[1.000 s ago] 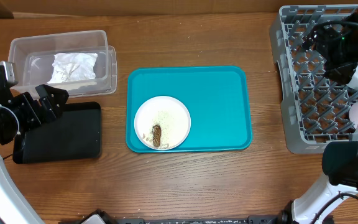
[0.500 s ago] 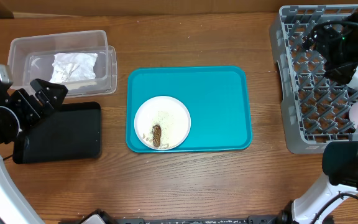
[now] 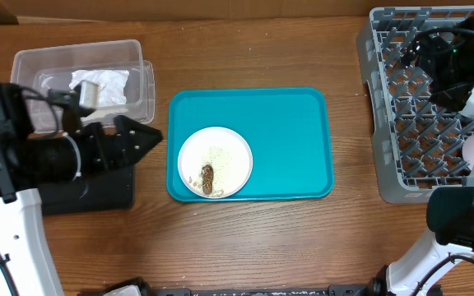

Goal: Sort waste into correct bins and load items into the dishwasher
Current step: 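Reach the left gripper to the white plate rim on the teal tray, then grasp the white plate rim with the left gripper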

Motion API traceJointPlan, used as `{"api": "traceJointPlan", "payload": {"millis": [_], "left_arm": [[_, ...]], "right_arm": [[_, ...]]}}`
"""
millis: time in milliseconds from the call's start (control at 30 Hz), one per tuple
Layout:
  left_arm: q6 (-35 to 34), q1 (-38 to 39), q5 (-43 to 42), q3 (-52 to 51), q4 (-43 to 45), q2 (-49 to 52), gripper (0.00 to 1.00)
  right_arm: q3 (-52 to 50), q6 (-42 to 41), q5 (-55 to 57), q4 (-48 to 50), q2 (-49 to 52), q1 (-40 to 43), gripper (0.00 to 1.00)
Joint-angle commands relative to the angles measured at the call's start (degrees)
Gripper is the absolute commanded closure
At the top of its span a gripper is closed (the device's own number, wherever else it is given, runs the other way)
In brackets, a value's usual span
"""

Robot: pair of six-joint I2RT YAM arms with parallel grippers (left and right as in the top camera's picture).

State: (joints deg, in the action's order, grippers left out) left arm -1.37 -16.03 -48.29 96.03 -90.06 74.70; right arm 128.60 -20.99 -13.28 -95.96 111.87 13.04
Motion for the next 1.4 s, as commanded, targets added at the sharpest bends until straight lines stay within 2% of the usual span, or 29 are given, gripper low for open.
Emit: {"api": "traceJointPlan", "payload": {"millis": [0, 100, 233, 400, 533, 633, 667, 733, 767, 833, 1000, 1133, 1200, 1367], "left_arm": [[-5.9, 3.5, -1.2, 0.3, 3.8, -0.1, 0.00], [-7.8, 8.5, 2.8, 0.3, 6.2, 0.0, 0.00], [-16.6, 21.0, 20.8, 0.3, 6.4, 1.6, 0.00], [-24.3, 38.8, 37.1, 0.3, 7.6, 7.4, 0.00], [-32.3, 48.3, 46.4, 0.3, 10.0, 14.5, 0.00], [-33.6, 53.4, 48.9, 0.3, 14.1, 21.9, 0.00], [-33.6, 54.2, 49.9, 0.3, 14.9, 23.6, 0.04], [-34.0, 55.5, 53.2, 0.3, 16.8, 27.7, 0.20], [-35.4, 56.0, 55.6, 0.3, 17.7, 30.0, 0.22], [-37.6, 56.3, 58.9, 0.3, 19.9, 33.9, 0.22], [-38.6, 56.5, 59.3, 0.3, 26.5, 42.0, 0.23], [-40.4, 56.6, 59.5, 0.3, 29.9, 46.0, 0.29], [-41.9, 56.6, 59.7, 0.3, 30.9, 47.7, 0.38], [-42.6, 56.6, 61.1, 0.3, 30.9, 49.7, 0.38]], "right_arm": [[1.0, -0.3, 0.2, 0.3, -1.1, 0.2, 0.00], [1.0, -0.3, 0.2, 0.3, -1.1, 0.2, 0.00], [1.0, -0.3, 0.2, 0.3, -1.1, 0.2, 0.00], [1.0, -0.3, 0.2, 0.3, -1.1, 0.2, 0.00], [1.0, -0.3, 0.2, 0.3, -1.1, 0.2, 0.00], [1.0, -0.3, 0.2, 0.3, -1.1, 0.2, 0.00], [1.0, -0.3, 0.2, 0.3, -1.1, 0.2, 0.00], [1.0, -0.3, 0.2, 0.3, -1.1, 0.2, 0.00], [1.0, -0.3, 0.2, 0.3, -1.1, 0.2, 0.00], [1.0, -0.3, 0.2, 0.3, -1.1, 0.2, 0.00], [1.0, -0.3, 0.2, 0.3, -1.1, 0.2, 0.00], [1.0, -0.3, 0.2, 0.3, -1.1, 0.2, 0.00], [1.0, -0.3, 0.2, 0.3, -1.1, 0.2, 0.00], [1.0, -0.3, 0.2, 0.3, -1.1, 0.2, 0.00]]}}
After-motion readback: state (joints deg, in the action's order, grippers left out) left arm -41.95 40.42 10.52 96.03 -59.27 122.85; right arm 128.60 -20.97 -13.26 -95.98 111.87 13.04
